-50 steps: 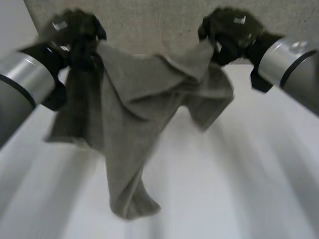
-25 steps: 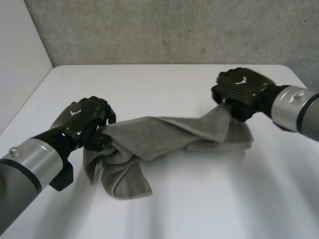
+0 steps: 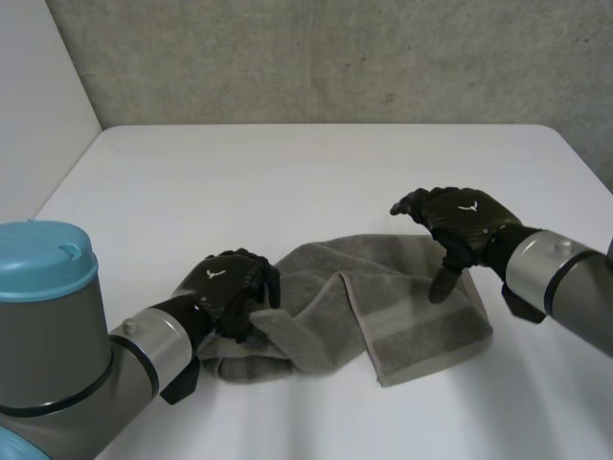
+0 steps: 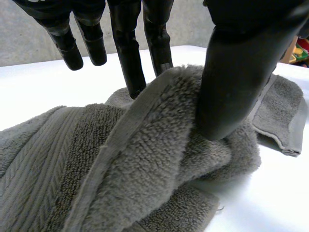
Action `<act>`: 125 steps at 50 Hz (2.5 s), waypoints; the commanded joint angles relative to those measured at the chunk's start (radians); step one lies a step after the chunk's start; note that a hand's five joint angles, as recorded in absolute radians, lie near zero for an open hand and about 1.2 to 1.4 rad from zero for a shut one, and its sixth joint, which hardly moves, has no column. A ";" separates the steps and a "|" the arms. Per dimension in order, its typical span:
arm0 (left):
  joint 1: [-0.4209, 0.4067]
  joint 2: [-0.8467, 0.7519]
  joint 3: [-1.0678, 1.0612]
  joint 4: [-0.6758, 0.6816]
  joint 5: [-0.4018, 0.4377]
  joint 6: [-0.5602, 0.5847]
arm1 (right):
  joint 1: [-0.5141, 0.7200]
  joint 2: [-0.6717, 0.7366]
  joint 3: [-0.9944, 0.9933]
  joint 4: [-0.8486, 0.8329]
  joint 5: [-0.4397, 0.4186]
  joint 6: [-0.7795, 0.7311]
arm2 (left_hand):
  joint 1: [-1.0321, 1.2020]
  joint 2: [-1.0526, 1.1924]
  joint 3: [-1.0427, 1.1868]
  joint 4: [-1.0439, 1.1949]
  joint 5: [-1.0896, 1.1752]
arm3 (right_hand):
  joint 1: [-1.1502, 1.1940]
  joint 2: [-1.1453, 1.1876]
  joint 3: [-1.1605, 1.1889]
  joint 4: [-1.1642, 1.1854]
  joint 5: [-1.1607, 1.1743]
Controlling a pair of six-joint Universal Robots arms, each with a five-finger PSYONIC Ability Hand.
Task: Fold the towel.
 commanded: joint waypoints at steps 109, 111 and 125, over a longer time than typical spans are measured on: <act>0.057 0.139 -0.088 0.011 0.002 0.083 | 0.221 0.143 0.217 -0.389 0.406 -0.045 | 0.621 0.612 -0.058 -0.066 0.637 | 0.228 0.223 -0.053 -0.076 0.231; 0.061 0.139 -0.089 0.011 -0.001 0.083 | 0.212 0.135 0.215 -0.404 0.407 -0.080 | 0.621 0.612 -0.058 -0.066 0.637 | 0.438 0.433 -0.053 -0.076 0.442; 0.083 0.120 -0.098 0.023 -0.001 0.084 | 0.112 0.011 0.177 -0.294 0.269 -0.162 | 0.621 0.612 -0.058 -0.066 0.637 | 0.842 0.836 -0.053 -0.076 0.845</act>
